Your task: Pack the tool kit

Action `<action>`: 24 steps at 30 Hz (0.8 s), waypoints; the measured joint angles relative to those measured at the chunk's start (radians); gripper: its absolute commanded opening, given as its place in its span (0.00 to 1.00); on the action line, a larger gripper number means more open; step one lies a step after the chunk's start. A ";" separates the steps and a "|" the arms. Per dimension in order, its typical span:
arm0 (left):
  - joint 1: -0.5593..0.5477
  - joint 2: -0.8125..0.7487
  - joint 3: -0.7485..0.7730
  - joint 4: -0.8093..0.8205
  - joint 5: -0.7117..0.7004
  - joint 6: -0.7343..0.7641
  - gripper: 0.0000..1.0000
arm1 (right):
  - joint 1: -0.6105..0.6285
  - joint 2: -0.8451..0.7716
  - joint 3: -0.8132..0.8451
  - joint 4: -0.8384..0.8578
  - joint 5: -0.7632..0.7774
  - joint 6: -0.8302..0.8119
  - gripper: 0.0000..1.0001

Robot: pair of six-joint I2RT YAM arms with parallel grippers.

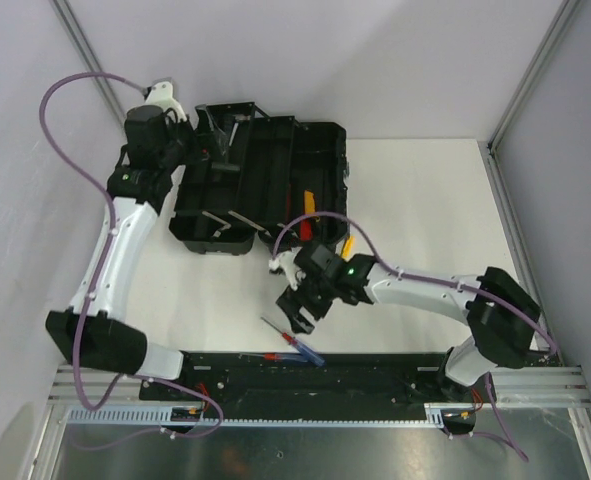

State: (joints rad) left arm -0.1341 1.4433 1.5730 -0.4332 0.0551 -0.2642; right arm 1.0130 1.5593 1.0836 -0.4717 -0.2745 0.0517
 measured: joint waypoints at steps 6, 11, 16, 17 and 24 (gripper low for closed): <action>0.002 -0.138 -0.116 0.003 0.001 -0.009 0.99 | 0.127 0.078 -0.025 0.015 0.100 0.004 0.78; 0.002 -0.208 -0.214 -0.006 0.005 -0.018 0.99 | 0.209 0.146 -0.035 0.049 0.229 0.054 0.72; 0.002 -0.237 -0.255 -0.027 0.005 -0.024 1.00 | 0.272 0.194 -0.036 0.082 0.361 0.106 0.49; 0.002 -0.239 -0.258 -0.027 0.005 -0.024 1.00 | 0.282 0.198 -0.036 0.090 0.387 0.119 0.42; 0.002 -0.242 -0.259 -0.035 0.008 -0.024 0.99 | 0.312 0.200 -0.035 0.107 0.512 0.208 0.01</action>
State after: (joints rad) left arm -0.1326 1.2011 1.3140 -0.4686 0.0635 -0.2882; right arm 1.3251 1.7596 1.0481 -0.3645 0.2379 0.2600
